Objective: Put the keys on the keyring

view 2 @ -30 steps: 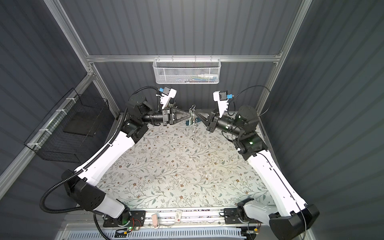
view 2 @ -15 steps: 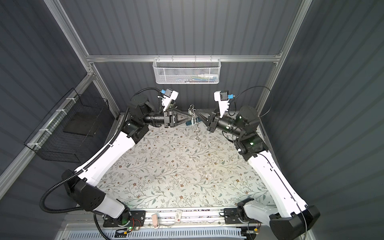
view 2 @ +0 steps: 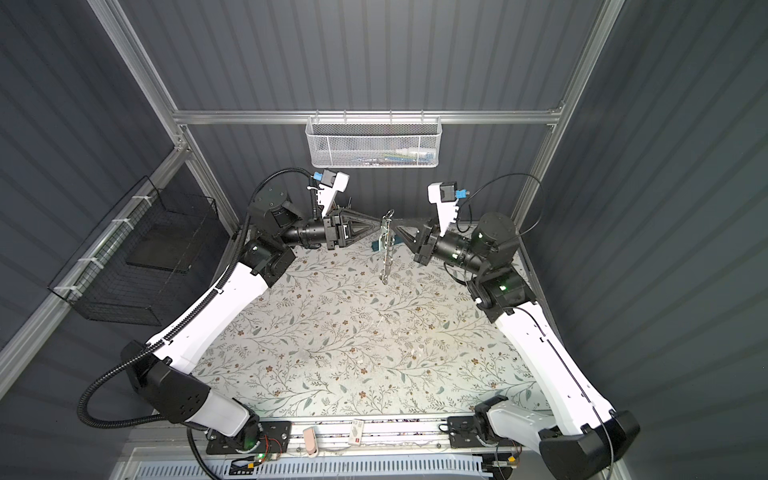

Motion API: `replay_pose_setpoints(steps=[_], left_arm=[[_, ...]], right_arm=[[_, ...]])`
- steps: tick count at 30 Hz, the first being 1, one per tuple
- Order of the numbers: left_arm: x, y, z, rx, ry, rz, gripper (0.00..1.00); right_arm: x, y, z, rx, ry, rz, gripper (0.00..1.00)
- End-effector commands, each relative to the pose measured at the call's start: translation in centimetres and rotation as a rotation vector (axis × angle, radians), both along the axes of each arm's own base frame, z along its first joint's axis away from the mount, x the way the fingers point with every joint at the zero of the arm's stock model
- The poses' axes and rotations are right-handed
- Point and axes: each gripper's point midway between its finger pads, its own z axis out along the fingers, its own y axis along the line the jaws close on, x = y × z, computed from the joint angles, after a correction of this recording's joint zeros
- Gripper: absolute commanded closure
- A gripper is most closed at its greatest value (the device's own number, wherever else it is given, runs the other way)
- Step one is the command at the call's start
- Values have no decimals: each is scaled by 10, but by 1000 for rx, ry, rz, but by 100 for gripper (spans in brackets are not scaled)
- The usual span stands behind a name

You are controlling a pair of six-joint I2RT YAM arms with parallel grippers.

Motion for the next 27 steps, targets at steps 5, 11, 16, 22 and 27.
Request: replay_pose_setpoints(steps=[5,11,16,22,27], left_arm=[[-11,-7,17,-34,-40,-32,78],[-9,-9,13,-25,-27,-33,82],[-8,-10,11,-21,-20,-34,85],[-7,-10,12,-24,-24,-26,93],[-5,-11,11,-22,-24,-22,100]], right_arm=[[-9,-3,13,28,-49,-1,100],[-8,-4,13,27,-48,-3,100],[-8,-3,13,28,-46,-1,100],[-8,-2,11,26,-45,3,100],[-8,-1,9,21,-41,8,100]])
